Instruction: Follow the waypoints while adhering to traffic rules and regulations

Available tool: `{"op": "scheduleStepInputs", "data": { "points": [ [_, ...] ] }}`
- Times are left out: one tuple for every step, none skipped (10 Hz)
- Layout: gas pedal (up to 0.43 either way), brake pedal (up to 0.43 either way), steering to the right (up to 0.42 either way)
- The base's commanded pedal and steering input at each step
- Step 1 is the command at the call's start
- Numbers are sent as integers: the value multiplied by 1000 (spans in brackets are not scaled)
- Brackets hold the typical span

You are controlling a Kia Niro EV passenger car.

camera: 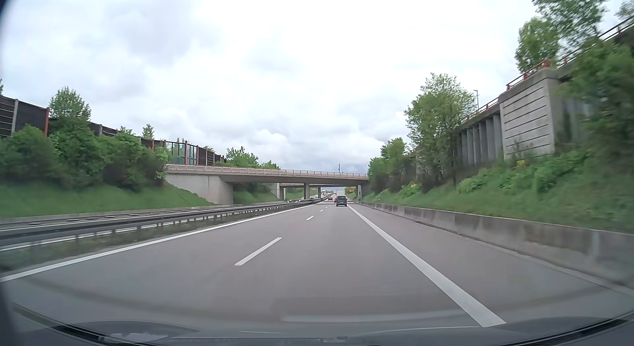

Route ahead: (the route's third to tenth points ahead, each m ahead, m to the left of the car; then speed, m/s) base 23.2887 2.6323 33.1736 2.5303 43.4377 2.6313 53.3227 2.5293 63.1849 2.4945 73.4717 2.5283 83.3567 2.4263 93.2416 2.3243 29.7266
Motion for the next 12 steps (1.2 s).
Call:
{"op": "scheduleStepInputs", "data": {
  "points": [
    [169,12,-1],
    [169,12,0],
    [169,12,0],
    [169,12,1],
    [177,12,1],
    [177,12,1],
    [177,12,1],
    [177,12,1],
    [177,12,1],
    [177,12,1],
    [189,12,1],
    [209,12,1]
  ]
}}
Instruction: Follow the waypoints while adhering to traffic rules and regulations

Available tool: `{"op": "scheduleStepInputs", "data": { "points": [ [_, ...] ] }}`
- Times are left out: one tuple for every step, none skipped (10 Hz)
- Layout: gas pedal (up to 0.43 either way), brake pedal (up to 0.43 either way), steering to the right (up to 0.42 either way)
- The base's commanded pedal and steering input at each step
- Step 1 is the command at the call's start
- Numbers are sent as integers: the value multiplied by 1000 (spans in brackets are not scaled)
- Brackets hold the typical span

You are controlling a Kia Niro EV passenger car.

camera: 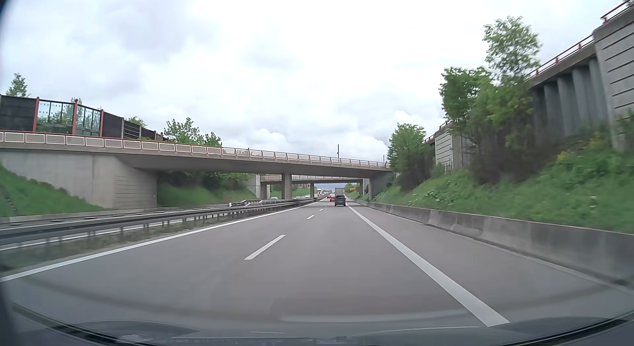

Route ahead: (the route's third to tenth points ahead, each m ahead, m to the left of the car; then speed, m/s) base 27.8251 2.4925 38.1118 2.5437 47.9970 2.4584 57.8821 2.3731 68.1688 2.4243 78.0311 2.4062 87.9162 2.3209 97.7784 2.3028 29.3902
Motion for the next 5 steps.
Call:
{"op": "scheduleStepInputs", "data": {
  "points": [
    [240,12,1],
    [248,12,1],
    [260,12,1],
    [268,12,1],
    [268,12,1]
  ]
}}
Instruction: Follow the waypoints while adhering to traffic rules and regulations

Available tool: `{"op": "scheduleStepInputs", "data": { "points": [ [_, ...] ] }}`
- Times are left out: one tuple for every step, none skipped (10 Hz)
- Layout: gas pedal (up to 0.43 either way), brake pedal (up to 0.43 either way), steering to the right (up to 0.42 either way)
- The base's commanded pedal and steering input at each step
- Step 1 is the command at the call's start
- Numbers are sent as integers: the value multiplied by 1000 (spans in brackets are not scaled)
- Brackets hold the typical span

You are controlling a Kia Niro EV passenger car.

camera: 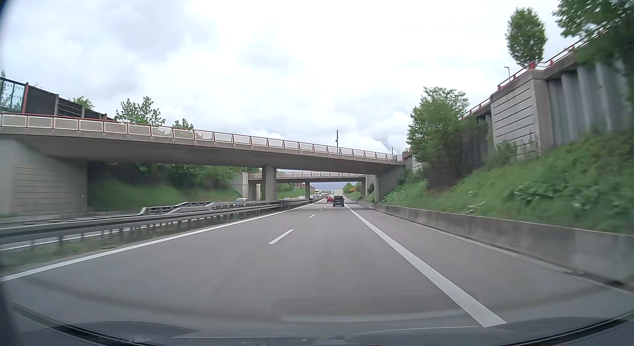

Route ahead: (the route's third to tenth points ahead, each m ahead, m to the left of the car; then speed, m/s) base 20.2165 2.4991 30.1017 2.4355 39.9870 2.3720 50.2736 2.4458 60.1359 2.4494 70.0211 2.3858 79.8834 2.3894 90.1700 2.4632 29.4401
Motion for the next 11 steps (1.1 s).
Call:
{"op": "scheduleStepInputs", "data": {
  "points": [
    [268,12,1],
    [268,12,1],
    [280,12,0],
    [280,12,0],
    [280,12,0],
    [280,12,0],
    [280,12,0],
    [280,12,-1],
    [280,12,-1],
    [280,12,-1],
    [280,12,-1]
  ]
}}
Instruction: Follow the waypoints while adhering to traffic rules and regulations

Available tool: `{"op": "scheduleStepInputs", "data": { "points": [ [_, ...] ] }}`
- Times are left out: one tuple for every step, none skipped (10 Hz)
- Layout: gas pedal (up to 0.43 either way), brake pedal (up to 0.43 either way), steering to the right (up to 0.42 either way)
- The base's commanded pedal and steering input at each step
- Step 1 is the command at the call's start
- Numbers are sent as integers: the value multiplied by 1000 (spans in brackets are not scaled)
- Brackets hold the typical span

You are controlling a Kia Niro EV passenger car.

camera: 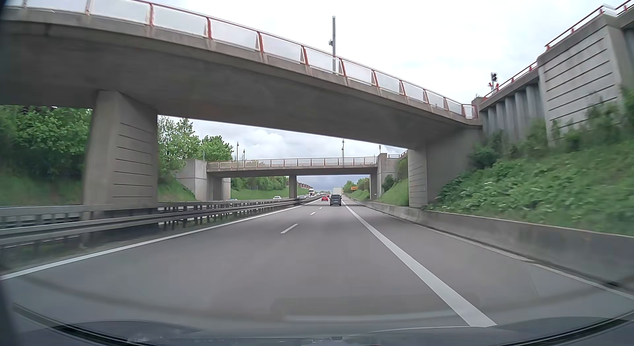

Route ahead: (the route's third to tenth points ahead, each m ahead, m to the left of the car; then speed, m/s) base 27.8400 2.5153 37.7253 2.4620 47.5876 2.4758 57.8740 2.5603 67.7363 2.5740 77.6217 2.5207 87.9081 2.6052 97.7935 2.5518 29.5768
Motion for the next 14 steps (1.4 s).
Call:
{"op": "scheduleStepInputs", "data": {
  "points": [
    [280,12,-1],
    [280,12,-1],
    [280,12,-1],
    [280,12,-1],
    [280,12,-1],
    [280,12,-1],
    [280,12,-1],
    [268,12,-1],
    [268,12,-1],
    [260,12,-2],
    [248,12,-1],
    [248,12,-1],
    [240,12,-1],
    [228,12,-1]
  ]
}}
